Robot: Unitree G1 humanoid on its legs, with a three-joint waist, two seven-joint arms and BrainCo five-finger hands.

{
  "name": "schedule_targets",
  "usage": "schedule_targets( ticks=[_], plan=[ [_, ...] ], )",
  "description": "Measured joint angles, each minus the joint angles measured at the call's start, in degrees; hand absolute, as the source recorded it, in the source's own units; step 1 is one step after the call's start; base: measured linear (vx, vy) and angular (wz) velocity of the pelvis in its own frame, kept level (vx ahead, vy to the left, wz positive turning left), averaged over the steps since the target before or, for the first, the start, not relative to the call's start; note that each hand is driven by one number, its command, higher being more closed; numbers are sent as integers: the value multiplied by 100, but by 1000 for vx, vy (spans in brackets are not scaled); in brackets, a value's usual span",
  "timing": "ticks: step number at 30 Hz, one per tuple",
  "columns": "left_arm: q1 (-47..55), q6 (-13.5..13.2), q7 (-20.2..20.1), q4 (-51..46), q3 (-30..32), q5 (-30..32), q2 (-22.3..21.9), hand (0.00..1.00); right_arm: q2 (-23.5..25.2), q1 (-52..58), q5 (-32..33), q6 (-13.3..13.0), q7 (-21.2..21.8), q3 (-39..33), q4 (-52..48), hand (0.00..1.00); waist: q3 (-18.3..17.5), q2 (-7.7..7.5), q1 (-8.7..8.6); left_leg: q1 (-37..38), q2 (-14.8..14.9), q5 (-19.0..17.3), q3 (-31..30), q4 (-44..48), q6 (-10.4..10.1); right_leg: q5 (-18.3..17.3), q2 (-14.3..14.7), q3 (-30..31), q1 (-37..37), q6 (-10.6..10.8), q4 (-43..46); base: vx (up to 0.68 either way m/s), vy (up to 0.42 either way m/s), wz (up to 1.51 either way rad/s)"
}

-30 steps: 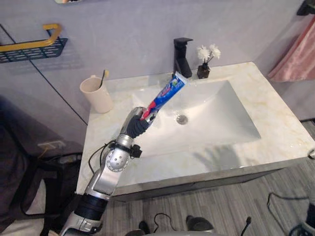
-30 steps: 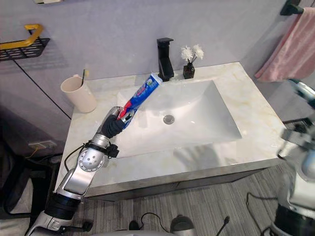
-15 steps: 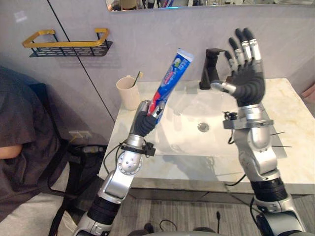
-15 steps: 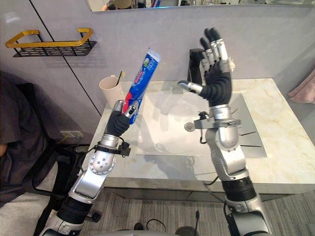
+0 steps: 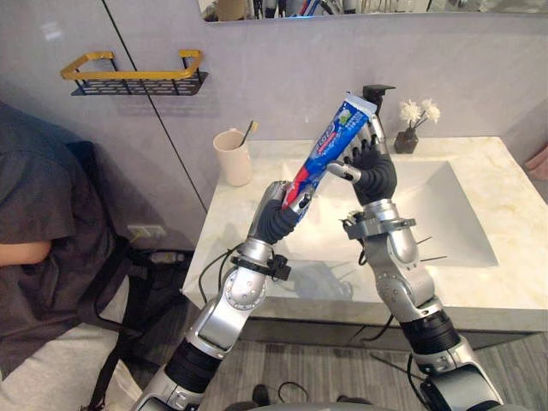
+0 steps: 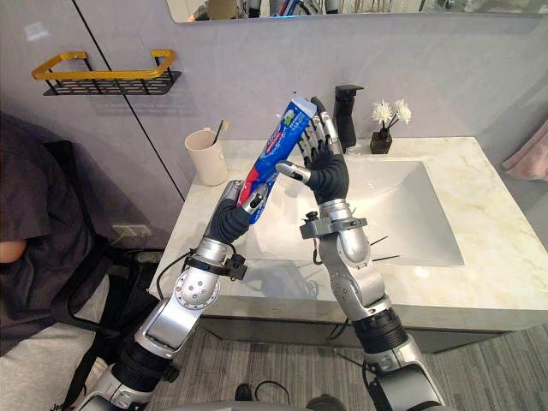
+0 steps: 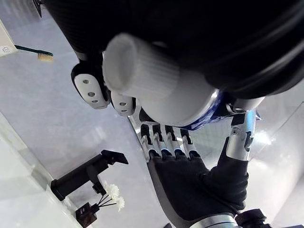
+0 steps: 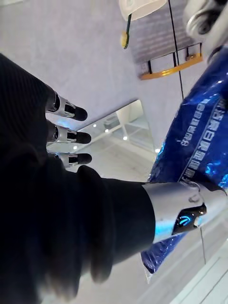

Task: Organize washtable

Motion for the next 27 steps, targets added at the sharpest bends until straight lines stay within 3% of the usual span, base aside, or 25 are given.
schedule_targets(
  ticks=[5,6,12,22,23,27],
  plan=[
    [-152,-2,-7,301,-253,-3,48,100,-28,-245,245,24,174,435,205,0,-5,-10,-8,-23,16,46,12,-42,-43,171,17,28,21,-13,-215,-59,10,-6],
    [-212,-2,-9,381,-270,0,79,100,-34,-284,269,33,254,501,250,100,-11,-20,-2,-25,30,104,9,-91,-28,198,32,26,16,-22,-248,-34,-8,-1],
    [-318,-5,-12,633,-376,-2,315,100,-311,-377,366,158,371,724,482,100,-68,-112,58,-42,70,132,12,-115,-49,269,77,33,34,-40,-360,0,0,0],
    [-316,-48,-62,847,-417,1,427,100,-450,-384,398,260,469,825,578,100,-83,-137,92,-40,76,133,8,-111,-48,315,87,30,81,-63,-445,0,0,0],
    [-311,-55,-88,847,-415,2,412,0,-440,-384,393,260,497,802,574,100,-84,-139,96,-36,76,134,8,-110,-48,316,87,31,85,-63,-444,0,0,0],
    [-152,-57,-87,844,-367,157,222,0,-326,-329,130,270,504,681,451,100,-83,-142,83,27,68,134,10,-120,-48,315,84,32,124,-61,-418,0,0,0]
  ],
)
